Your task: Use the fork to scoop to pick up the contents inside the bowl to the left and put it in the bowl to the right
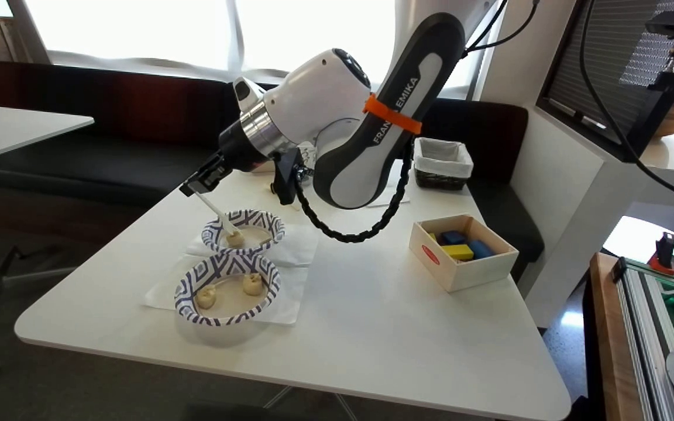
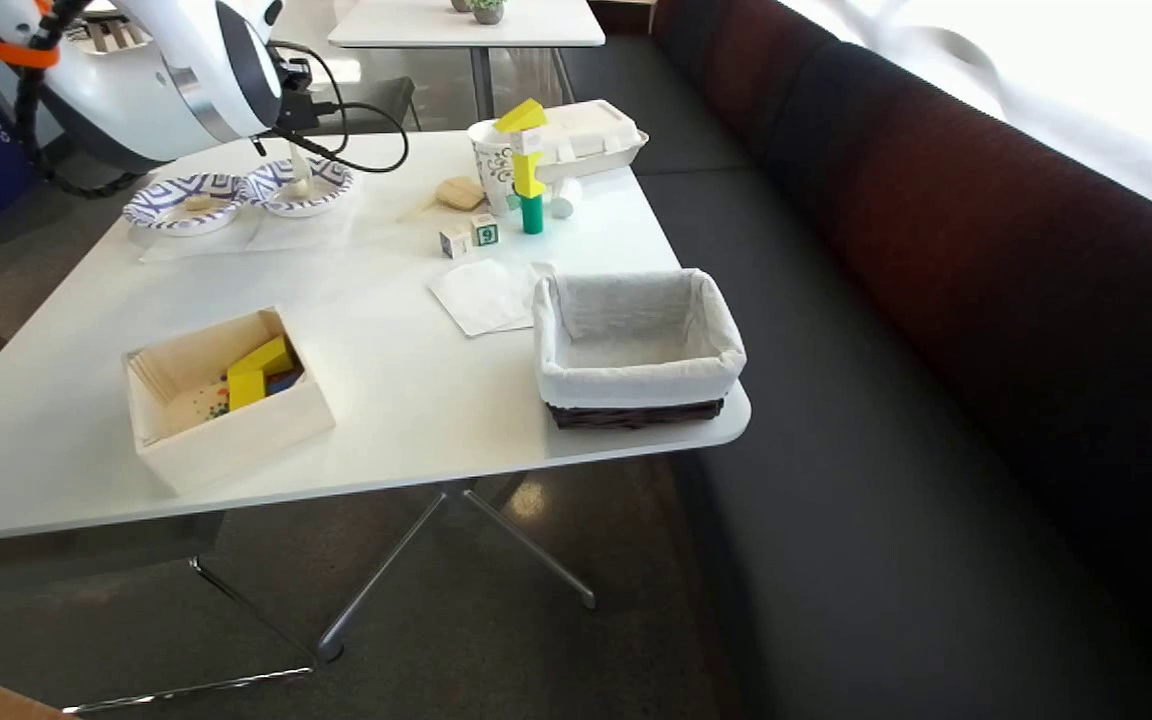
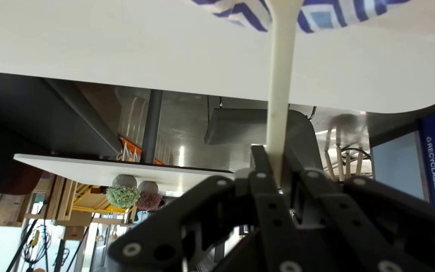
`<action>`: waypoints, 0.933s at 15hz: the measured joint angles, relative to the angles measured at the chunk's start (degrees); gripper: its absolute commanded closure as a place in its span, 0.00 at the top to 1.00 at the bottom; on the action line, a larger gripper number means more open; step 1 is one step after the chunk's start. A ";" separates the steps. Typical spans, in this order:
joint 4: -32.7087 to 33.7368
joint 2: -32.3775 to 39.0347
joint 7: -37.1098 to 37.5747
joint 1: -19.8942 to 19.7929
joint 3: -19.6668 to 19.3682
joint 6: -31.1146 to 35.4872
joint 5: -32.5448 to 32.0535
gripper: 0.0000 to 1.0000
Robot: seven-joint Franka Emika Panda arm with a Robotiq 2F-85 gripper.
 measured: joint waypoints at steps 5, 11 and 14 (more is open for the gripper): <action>2.04 2.01 0.19 -2.91 4.43 -4.52 -1.63 0.80; 2.16 0.68 0.87 -4.29 6.12 -4.77 -0.34 1.00; 1.14 -1.75 1.95 -3.13 3.88 -4.77 5.16 1.00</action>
